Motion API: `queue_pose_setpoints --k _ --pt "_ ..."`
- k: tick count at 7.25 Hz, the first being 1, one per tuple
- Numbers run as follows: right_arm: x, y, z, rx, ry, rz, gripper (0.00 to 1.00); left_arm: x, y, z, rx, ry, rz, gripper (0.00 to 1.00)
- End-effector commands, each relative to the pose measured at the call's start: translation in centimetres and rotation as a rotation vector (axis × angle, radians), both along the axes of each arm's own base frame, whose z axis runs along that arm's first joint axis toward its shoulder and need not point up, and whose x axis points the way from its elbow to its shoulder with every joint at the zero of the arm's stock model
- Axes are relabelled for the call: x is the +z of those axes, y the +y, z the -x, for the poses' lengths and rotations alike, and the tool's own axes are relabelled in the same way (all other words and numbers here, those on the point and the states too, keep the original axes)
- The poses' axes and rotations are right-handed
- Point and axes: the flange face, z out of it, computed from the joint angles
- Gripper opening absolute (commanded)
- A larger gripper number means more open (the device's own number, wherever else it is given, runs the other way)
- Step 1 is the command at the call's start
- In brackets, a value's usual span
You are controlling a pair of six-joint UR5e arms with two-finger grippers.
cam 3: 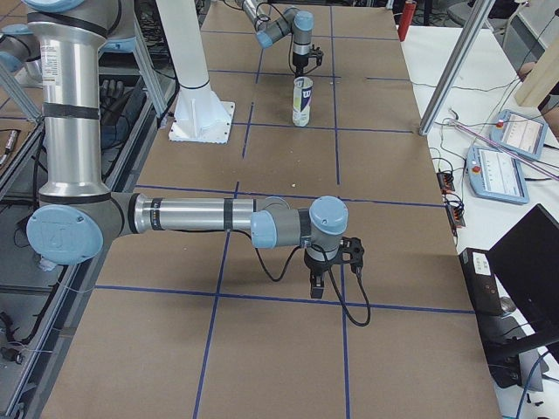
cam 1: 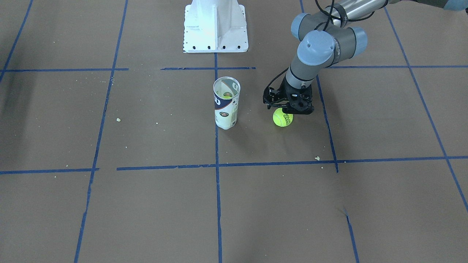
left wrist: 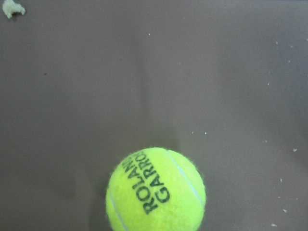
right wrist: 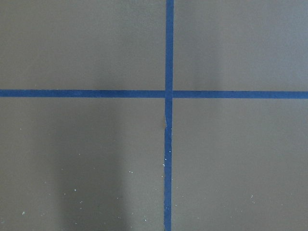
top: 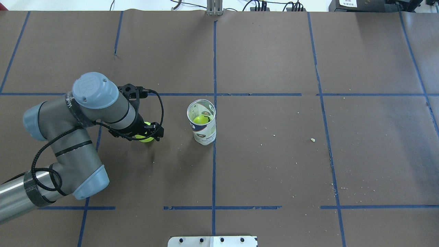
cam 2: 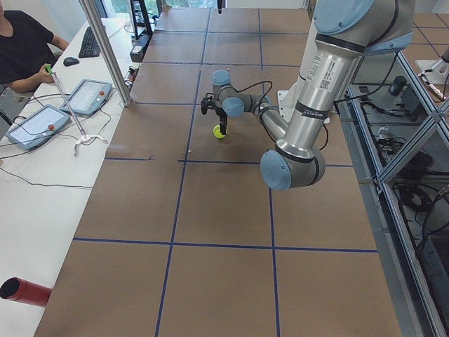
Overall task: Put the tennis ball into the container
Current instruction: 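Close the left gripper around the yellow tennis ball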
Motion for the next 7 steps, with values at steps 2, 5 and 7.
queue_pose_setpoints --k 2,5,7 --pt "0.0 0.0 0.0 0.000 0.000 0.000 1.00 1.4 -0.3 -0.9 -0.008 -0.026 0.029 1.00" --pt "0.0 0.0 0.0 0.000 0.000 0.000 1.00 1.7 -0.7 -1.2 -0.020 -0.041 0.023 1.00" --pt "0.0 0.0 0.0 0.000 0.000 0.000 1.00 2.6 -1.4 -1.7 -0.036 -0.032 -0.002 1.00"
